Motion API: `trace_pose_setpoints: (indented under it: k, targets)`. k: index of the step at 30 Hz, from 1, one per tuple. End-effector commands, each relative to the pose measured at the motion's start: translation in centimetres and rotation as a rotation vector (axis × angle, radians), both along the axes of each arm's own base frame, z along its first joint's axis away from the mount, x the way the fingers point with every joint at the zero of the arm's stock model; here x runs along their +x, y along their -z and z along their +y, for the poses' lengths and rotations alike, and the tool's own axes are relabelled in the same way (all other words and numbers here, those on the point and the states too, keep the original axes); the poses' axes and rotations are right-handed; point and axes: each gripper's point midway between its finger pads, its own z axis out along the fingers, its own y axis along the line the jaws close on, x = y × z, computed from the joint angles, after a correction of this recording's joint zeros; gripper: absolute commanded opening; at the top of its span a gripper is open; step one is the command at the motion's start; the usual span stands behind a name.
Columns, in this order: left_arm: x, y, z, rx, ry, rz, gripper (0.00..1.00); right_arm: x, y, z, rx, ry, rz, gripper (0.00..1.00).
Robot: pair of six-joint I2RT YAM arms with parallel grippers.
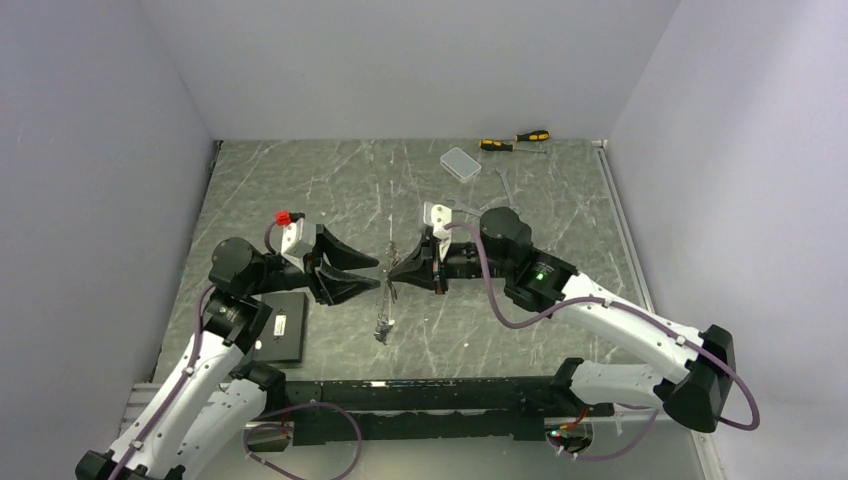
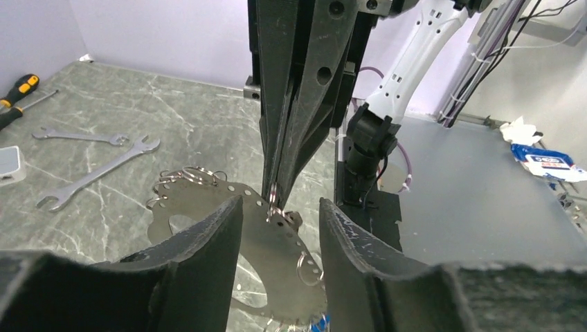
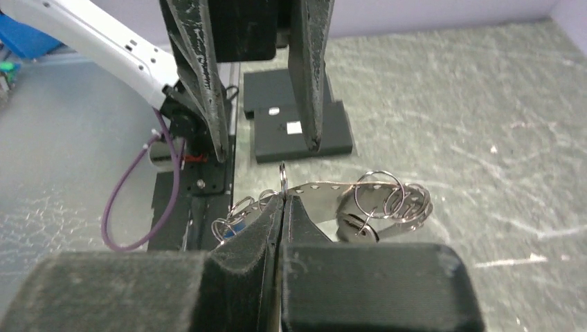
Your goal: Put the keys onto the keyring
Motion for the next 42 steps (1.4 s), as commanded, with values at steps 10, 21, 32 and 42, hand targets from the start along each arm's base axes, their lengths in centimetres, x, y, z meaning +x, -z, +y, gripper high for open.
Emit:
trace_pose_setpoints:
  k: [10, 21, 32, 42]
  targets:
    - [-0.1, 0.5, 0.3, 0.093, 0.016, -0.082, 0.45, 0.1, 1.5, -5.1, -0.410, 0.090, 0.018, 0.00]
    - [0.5, 1.8, -1.0, 0.105, 0.031, -0.043, 0.47, 2.7, 5.9, -6.0, -0.755, 0.268, 0.062, 0.00]
    - [-0.9, 3.9, -2.5, 0.186, 0.107, -0.015, 0.51, 1.1, 5.0, -4.5, -0.646, 0.163, 0.024, 0.00]
    - [-1.3, 3.5, -3.1, 0.159, 0.150, -0.012, 0.50, -1.5, 3.6, -3.3, -0.548, 0.009, 0.018, 0.00]
